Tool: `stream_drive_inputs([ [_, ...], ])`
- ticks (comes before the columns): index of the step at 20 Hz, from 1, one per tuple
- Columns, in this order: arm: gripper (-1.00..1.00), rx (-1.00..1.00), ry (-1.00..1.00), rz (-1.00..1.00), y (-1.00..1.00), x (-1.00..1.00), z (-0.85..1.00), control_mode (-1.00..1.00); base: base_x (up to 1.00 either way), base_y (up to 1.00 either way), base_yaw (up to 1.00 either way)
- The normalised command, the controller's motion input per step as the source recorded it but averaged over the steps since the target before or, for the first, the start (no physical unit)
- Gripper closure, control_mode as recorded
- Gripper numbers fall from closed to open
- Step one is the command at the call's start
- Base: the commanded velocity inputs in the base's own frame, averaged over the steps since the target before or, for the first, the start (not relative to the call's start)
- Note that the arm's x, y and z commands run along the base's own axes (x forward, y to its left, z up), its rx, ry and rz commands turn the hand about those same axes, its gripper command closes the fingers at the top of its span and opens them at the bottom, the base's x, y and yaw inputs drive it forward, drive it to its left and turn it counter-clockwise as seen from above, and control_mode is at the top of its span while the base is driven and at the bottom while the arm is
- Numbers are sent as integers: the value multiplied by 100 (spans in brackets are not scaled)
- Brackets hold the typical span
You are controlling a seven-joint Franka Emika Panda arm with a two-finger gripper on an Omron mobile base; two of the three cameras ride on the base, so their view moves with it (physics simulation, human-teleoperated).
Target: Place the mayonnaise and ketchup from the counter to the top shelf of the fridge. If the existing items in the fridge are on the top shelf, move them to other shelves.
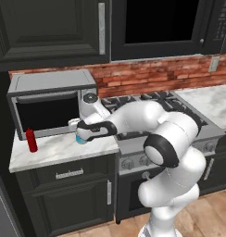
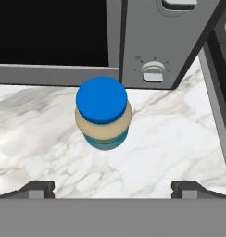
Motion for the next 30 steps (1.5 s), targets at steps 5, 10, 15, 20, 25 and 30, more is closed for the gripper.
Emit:
stream_drive_inputs([
  [5, -100, 0, 0, 0, 5, 12, -12, -100, 0, 0, 0],
  [10, -100, 0, 0, 0, 6, 5, -10, -100, 0, 0, 0],
  [15, -100, 0, 0, 0, 4, 10, -14, -100, 0, 0, 0],
  [20, -100, 0, 0, 0, 2, 18, -16, -100, 0, 0, 0],
  [25, -100, 0, 0, -1, 9, 26, -4, -100, 0, 0, 0],
  [30, -100, -1, 0, 0, 22, 26, -10, -100, 0, 0, 0],
])
